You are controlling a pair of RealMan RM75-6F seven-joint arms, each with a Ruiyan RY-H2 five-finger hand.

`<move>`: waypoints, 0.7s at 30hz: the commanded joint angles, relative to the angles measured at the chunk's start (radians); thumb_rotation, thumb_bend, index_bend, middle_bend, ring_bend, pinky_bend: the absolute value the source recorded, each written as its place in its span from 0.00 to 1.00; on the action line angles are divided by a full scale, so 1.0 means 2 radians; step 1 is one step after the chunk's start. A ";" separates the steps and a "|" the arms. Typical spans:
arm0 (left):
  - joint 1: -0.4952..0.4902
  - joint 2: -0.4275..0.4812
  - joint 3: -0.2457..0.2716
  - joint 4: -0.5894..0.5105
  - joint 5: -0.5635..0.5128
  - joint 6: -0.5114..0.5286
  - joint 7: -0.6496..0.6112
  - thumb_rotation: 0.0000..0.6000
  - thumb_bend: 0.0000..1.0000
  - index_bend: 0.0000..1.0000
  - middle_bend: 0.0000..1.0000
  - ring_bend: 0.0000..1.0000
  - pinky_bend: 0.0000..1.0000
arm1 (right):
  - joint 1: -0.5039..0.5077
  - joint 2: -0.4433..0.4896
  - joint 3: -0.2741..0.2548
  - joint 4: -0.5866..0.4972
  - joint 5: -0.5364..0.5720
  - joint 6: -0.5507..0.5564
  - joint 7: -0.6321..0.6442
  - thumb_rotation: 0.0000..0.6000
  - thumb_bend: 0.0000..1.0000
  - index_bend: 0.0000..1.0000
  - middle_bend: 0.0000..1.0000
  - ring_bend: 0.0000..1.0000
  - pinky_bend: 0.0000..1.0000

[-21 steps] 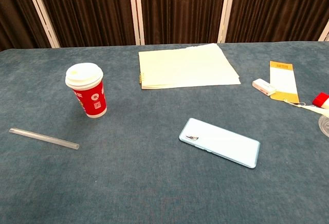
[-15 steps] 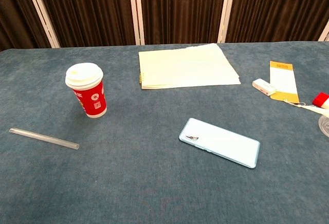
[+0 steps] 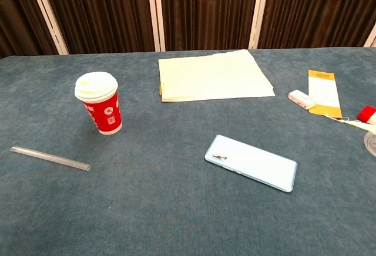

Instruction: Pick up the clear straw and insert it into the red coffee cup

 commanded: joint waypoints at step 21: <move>-0.079 -0.054 -0.019 0.002 -0.033 -0.121 0.090 1.00 0.28 0.49 0.00 0.00 0.00 | -0.003 0.005 -0.002 -0.003 0.002 0.000 0.010 1.00 0.11 0.21 0.00 0.00 0.00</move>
